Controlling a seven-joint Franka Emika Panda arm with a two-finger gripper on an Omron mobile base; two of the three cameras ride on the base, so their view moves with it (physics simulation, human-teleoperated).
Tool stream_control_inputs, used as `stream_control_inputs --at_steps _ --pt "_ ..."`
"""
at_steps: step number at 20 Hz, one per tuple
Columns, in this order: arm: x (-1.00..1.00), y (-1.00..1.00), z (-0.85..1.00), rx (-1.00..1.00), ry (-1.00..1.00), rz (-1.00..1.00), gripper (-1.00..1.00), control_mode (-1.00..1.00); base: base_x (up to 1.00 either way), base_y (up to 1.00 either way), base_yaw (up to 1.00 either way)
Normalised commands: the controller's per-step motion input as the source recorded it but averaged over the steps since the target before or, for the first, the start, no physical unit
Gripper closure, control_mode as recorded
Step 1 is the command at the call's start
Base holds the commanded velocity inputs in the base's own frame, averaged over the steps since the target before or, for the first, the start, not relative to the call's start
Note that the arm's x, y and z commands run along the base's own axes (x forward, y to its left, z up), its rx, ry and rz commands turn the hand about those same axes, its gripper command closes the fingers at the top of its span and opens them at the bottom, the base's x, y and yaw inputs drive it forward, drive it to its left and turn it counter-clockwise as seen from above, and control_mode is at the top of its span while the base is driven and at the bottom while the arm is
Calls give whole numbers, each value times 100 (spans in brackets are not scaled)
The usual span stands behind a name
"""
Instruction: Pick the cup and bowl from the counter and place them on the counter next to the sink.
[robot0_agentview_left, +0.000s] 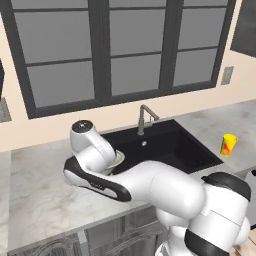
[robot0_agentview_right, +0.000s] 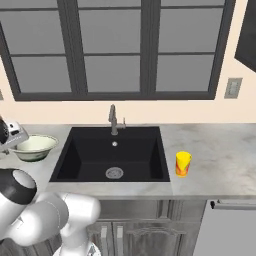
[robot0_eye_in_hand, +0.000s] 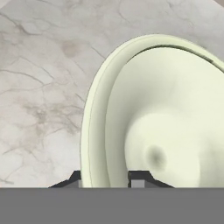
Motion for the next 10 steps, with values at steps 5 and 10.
stream_control_inputs --at_steps 5,10 --pt "14 0 -19 0 0 5 100 -100 0 0 0" --pt "11 0 -16 0 0 4 100 -100 0 0 0"
